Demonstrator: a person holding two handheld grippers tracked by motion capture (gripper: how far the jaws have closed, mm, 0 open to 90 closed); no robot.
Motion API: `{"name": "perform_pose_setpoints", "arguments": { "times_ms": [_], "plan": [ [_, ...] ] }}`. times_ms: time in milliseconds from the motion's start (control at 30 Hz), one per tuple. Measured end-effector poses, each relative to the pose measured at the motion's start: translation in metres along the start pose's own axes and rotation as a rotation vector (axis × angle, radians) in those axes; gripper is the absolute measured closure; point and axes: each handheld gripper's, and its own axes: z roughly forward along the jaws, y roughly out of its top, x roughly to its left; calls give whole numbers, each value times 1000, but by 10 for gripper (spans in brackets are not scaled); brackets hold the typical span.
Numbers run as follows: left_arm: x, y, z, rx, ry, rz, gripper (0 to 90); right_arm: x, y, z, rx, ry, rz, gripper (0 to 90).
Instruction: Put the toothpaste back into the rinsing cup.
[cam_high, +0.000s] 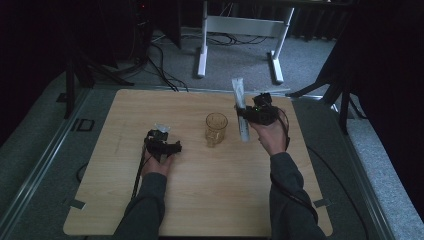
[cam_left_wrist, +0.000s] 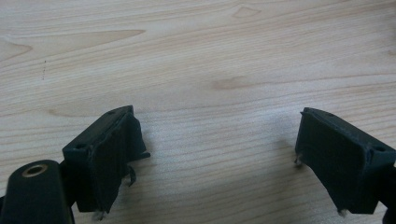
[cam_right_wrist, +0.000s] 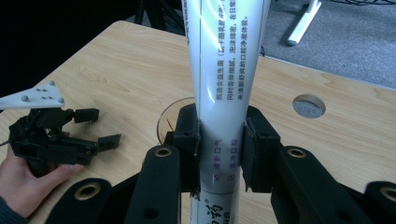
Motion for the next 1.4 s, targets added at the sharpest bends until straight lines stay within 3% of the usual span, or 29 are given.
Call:
{"name": "perform_pose_setpoints", "arguments": {
  "times_ms": [1400],
  "plan": [
    [0, 0, 0, 0, 0, -1, 127, 9, 14, 19, -58, 35, 12, 713]
  ]
}}
